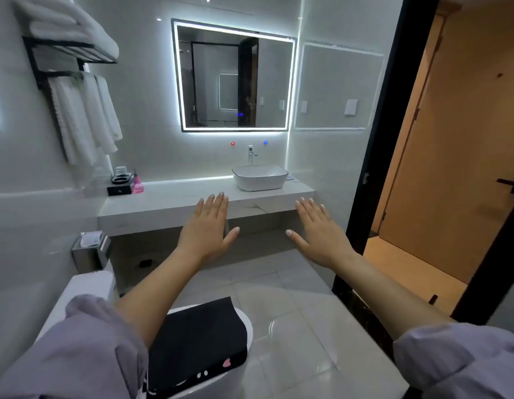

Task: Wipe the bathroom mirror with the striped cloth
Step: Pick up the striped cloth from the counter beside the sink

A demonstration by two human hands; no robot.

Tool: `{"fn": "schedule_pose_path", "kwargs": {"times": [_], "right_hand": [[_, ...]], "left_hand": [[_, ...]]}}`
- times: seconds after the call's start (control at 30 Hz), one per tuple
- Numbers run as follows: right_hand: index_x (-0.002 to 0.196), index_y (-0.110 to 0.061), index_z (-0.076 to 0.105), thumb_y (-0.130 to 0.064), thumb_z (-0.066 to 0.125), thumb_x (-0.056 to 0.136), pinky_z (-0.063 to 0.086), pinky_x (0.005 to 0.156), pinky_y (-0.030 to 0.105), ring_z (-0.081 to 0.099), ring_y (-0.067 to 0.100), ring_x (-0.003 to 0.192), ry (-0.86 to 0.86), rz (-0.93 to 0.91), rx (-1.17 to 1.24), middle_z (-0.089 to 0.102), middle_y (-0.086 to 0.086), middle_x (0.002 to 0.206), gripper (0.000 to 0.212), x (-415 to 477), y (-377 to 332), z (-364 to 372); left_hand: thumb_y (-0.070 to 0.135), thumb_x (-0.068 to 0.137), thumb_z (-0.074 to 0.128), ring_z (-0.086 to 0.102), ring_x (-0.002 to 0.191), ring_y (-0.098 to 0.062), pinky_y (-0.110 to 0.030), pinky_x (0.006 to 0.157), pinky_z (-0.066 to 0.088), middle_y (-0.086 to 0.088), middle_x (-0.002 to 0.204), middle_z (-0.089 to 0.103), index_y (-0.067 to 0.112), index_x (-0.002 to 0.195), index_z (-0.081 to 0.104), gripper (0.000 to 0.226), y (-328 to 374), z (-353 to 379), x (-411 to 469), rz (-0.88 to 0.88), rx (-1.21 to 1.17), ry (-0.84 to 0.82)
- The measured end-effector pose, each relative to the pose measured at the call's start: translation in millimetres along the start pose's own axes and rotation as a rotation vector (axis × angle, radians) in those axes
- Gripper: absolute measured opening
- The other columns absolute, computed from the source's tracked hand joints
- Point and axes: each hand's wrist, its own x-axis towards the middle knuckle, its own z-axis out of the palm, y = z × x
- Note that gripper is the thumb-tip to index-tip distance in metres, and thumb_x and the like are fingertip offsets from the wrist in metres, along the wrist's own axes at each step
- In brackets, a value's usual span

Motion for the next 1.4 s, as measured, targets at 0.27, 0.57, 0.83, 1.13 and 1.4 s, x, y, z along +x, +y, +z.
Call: {"fn": "schedule_pose_path", "kwargs": {"times": [0.27, 0.57, 0.83, 1.13, 1.4], "right_hand": [[0.153, -0.012, -0.002, -0.054, 0.025, 0.099, -0.010, 0.118, 0.031, -0.008, 0.016, 0.148, 0.002, 0.013, -0.037, -0.002, 0.005, 0.162, 0.074, 81, 36, 53], [0.153, -0.011, -0.001, -0.052, 0.028, 0.100, -0.010, 0.118, 0.031, -0.007, 0.017, 0.148, 0.019, 0.041, -0.038, -0.001, 0.006, 0.162, 0.074, 236, 76, 106], [0.153, -0.013, -0.004, -0.053, 0.027, 0.099, -0.014, 0.114, 0.027, -0.009, 0.016, 0.148, 0.030, 0.053, -0.008, -0.005, 0.003, 0.162, 0.073, 334, 116, 147], [0.154, -0.014, 0.001, -0.052, 0.030, 0.099, -0.009, 0.116, 0.028, -0.006, 0.016, 0.148, 0.060, 0.010, 0.053, -0.002, 0.002, 0.162, 0.073, 427, 188, 198], [0.153, -0.016, -0.003, -0.052, 0.030, 0.099, -0.011, 0.115, 0.029, -0.010, 0.016, 0.148, -0.003, -0.083, 0.049, -0.007, 0.001, 0.162, 0.073, 528, 294, 242]], "left_hand": [[0.058, 0.096, 0.019, -0.005, 0.149, -0.023, -0.033, 0.114, -0.012, -0.007, 0.161, -0.004, 0.011, 0.152, -0.003, 0.077, -26, 68, 84, 0.016, 0.033, 0.009], [0.057, 0.095, 0.021, -0.004, 0.149, -0.021, -0.031, 0.113, -0.014, -0.006, 0.161, -0.002, 0.011, 0.152, -0.002, 0.077, -77, 132, 234, 0.037, 0.070, 0.056], [0.057, 0.095, 0.021, -0.003, 0.149, -0.020, -0.031, 0.113, -0.013, -0.004, 0.161, -0.001, 0.012, 0.152, -0.001, 0.076, -103, 178, 335, 0.030, 0.059, 0.062], [0.058, 0.095, 0.022, -0.002, 0.149, -0.022, -0.031, 0.111, -0.013, -0.003, 0.161, -0.002, 0.013, 0.152, -0.002, 0.076, -95, 236, 432, -0.026, 0.084, 0.057], [0.057, 0.096, 0.020, -0.007, 0.148, -0.021, -0.033, 0.115, -0.011, -0.004, 0.161, -0.007, 0.012, 0.151, -0.008, 0.076, -56, 297, 535, -0.131, 0.079, 0.010]]}}
